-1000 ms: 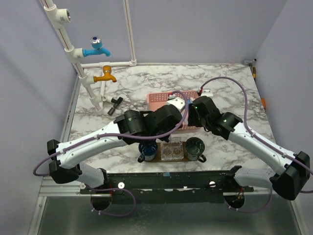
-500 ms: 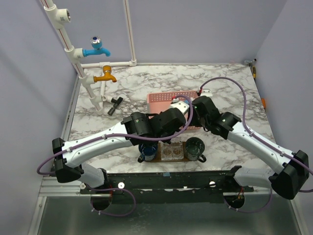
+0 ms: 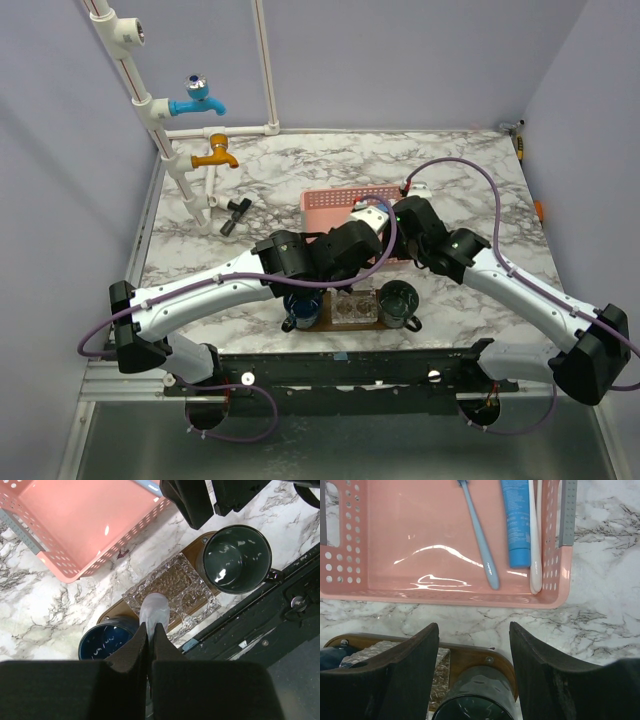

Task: Prepare toiletry sets of a toothbrush and toothpaste on the tray

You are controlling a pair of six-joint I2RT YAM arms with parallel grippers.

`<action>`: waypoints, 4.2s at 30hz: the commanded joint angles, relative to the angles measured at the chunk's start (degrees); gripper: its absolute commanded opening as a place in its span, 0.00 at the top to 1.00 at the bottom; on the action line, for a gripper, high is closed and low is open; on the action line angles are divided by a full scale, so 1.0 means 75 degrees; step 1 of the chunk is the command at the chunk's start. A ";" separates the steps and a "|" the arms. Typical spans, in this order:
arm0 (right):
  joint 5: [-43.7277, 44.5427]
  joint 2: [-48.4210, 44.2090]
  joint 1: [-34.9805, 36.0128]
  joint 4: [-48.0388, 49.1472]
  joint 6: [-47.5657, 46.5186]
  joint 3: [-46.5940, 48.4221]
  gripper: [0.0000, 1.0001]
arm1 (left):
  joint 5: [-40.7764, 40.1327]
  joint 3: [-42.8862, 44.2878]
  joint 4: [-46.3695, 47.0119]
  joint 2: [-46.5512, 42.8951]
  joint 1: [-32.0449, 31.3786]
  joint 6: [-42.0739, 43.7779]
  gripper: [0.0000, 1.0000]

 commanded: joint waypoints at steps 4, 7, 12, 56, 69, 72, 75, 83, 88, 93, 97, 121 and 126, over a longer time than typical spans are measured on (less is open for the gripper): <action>-0.0104 0.0038 -0.0064 0.0145 -0.0097 -0.0110 0.38 | -0.0085 -0.0094 0.0241 0.0003 0.0091 0.0178 1.00; -0.0131 0.0069 -0.0064 0.0156 -0.0091 -0.0110 0.38 | -0.0129 0.0035 0.0131 -0.0016 0.0096 0.0194 1.00; -0.0150 0.0116 -0.0064 0.0200 -0.0082 -0.0110 0.38 | -0.0175 0.0082 0.0047 -0.0171 0.0096 0.0189 1.00; -0.0350 0.0351 -0.0064 0.0351 -0.0010 -0.0192 0.38 | 0.0063 -0.0250 0.0409 -0.0365 0.0172 0.0202 1.00; -0.0368 0.0334 -0.0064 0.0335 0.0026 -0.0249 0.38 | 0.0018 -0.0509 0.0636 -0.0233 0.0195 0.0227 1.00; -0.0394 0.0362 -0.0064 0.0332 0.0042 -0.0261 0.38 | 0.0036 -0.0608 0.0691 -0.0233 0.0225 0.0203 1.00; -0.0409 0.0358 -0.0065 0.0343 0.0052 -0.0267 0.38 | 0.0031 -0.0705 0.0752 -0.0245 0.0242 0.0177 1.00; -0.0429 0.0364 -0.0064 0.0345 0.0061 -0.0342 0.38 | 0.0115 -0.1192 0.1102 -0.0359 0.0296 0.0132 1.00; -0.0480 0.0388 -0.0064 0.0372 0.0066 -0.0367 0.38 | 0.0139 -0.1410 0.1273 -0.0397 0.0327 0.0121 1.00; -0.0480 0.0399 -0.0064 0.0391 0.0051 -0.0351 0.38 | 0.0168 -0.1397 0.1294 -0.0483 0.0325 0.0121 1.00; -0.0491 0.0424 -0.0064 0.0391 0.0044 -0.0343 0.38 | 0.0180 -0.1245 0.1256 -0.0596 0.0330 0.0153 1.00; -0.0561 0.0412 -0.0064 0.0484 0.0108 -0.0502 0.38 | 0.0247 -0.1186 0.1291 -0.0876 0.0330 0.0121 1.00; -0.0556 0.0364 -0.0067 0.0477 0.0108 -0.0531 0.38 | 0.0232 -0.1173 0.1362 -0.0763 0.0324 0.0121 1.00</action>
